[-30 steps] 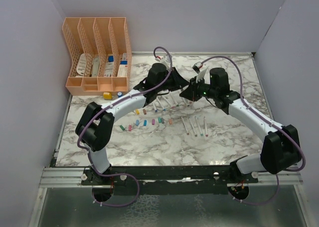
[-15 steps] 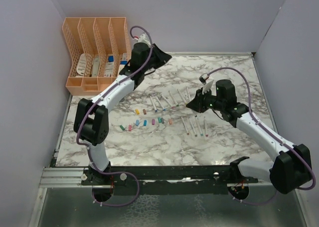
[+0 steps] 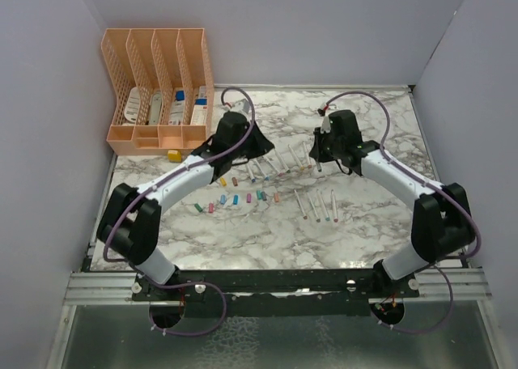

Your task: Open the pen caps

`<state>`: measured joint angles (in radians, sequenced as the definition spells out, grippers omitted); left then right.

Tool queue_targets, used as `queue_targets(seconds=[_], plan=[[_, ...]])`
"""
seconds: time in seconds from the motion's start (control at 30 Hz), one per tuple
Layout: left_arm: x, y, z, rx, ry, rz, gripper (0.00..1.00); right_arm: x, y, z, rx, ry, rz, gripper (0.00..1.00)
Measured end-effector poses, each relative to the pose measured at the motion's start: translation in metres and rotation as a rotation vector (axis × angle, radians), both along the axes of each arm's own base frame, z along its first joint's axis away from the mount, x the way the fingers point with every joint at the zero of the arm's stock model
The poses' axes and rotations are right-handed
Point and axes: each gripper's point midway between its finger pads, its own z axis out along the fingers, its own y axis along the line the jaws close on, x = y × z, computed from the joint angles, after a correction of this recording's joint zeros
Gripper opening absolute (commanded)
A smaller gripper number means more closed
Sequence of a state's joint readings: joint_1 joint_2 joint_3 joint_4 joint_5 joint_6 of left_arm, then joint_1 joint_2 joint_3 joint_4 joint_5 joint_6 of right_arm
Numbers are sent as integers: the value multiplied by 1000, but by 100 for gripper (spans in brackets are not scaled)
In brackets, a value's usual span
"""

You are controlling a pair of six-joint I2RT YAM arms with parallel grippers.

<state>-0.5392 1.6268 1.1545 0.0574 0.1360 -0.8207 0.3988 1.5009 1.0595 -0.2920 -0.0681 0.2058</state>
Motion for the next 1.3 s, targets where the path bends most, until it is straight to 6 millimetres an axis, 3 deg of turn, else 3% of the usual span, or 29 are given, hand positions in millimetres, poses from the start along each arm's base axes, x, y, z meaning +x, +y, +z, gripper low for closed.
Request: queue_targets(seconds=[0.17, 0.23, 0.43, 0.63, 0.73, 0.9, 1.07, 1.3], plan=[[-74, 3, -21, 89, 39, -72, 0, 29, -13, -54, -104, 94, -84, 1], [-95, 8, -26, 109, 48, -83, 0, 37, -17, -70, -129, 123, -103, 1], [-125, 42, -49, 171, 90, -29, 0, 59, -31, -95, -157, 162, -151, 1], [-152, 51, -80, 219, 160, -32, 0, 81, -41, -100, -152, 160, -187, 1], [-159, 53, -89, 233, 186, -27, 0, 88, -46, -107, -154, 170, -199, 12], [-174, 53, -102, 268, 220, -33, 0, 89, -47, -113, -154, 181, -200, 52], [-180, 50, -109, 291, 231, -35, 0, 90, -44, -112, -142, 177, -195, 63], [-192, 47, -139, 372, 283, -42, 0, 92, -46, -97, -127, 151, -201, 69]])
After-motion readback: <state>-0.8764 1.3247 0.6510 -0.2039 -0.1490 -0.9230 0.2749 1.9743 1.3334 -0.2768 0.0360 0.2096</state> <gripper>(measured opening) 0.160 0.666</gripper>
